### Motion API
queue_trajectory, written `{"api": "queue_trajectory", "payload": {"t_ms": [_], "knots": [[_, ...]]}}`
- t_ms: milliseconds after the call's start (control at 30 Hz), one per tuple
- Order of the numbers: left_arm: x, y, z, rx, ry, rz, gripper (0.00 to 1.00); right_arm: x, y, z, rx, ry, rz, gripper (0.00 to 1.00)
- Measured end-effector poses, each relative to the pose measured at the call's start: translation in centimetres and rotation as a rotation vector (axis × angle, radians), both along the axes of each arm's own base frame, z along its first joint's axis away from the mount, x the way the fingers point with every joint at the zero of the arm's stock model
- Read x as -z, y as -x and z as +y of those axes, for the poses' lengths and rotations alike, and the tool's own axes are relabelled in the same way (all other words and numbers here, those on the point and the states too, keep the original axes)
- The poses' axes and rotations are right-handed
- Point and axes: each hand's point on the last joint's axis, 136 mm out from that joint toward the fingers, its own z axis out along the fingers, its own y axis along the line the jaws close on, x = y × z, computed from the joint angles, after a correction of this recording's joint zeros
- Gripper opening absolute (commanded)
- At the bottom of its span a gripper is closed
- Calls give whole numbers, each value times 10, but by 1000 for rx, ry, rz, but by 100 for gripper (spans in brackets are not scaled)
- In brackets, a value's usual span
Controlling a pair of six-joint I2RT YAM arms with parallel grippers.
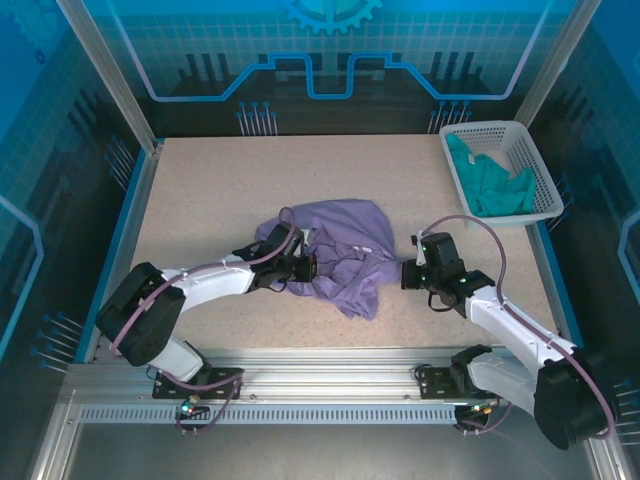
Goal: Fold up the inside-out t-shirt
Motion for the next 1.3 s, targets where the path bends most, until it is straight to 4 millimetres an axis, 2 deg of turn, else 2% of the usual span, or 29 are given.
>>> {"api": "queue_trajectory", "payload": {"t_ms": [67,133,233,400,567,667,733,800,867,967,1033,1100,1200,1233,1300], "knots": [[-16,-1,-1,8,24,-41,0,-4,-1,1,-8,-6,-14,0],[-42,-4,-3,14,64,-108,0,-12,-3,3,-20,-14,-42,0],[-91,-7,1,15,135,-234,0,-38,-10,6,-38,-24,-120,0],[-174,-6,21,-19,252,-450,0,-110,-28,7,-62,-7,-311,0],[-246,11,49,-63,358,-645,0,-190,-34,-2,-58,36,-514,0],[-272,22,58,-70,393,-715,0,-230,-32,-6,-57,45,-611,0],[-278,24,62,-79,400,-734,0,-249,-31,-6,-64,40,-654,0],[-277,22,64,-93,392,-735,0,-257,-33,0,-90,22,-670,0],[-267,18,65,-111,371,-719,0,-254,-38,10,-127,0,-659,0],[-231,11,71,-154,310,-663,0,-233,-52,30,-189,-32,-603,0],[-193,9,77,-187,248,-603,0,-203,-59,50,-244,-50,-535,0],[-150,10,84,-212,189,-530,12,-169,-59,68,-301,-52,-460,0],[-87,22,95,-230,102,-409,33,-116,-47,93,-389,-47,-337,0],[-70,28,98,-231,74,-375,38,-101,-43,98,-412,-44,-298,0],[-54,38,101,-226,44,-348,44,-81,-36,103,-439,-37,-246,0]]}}
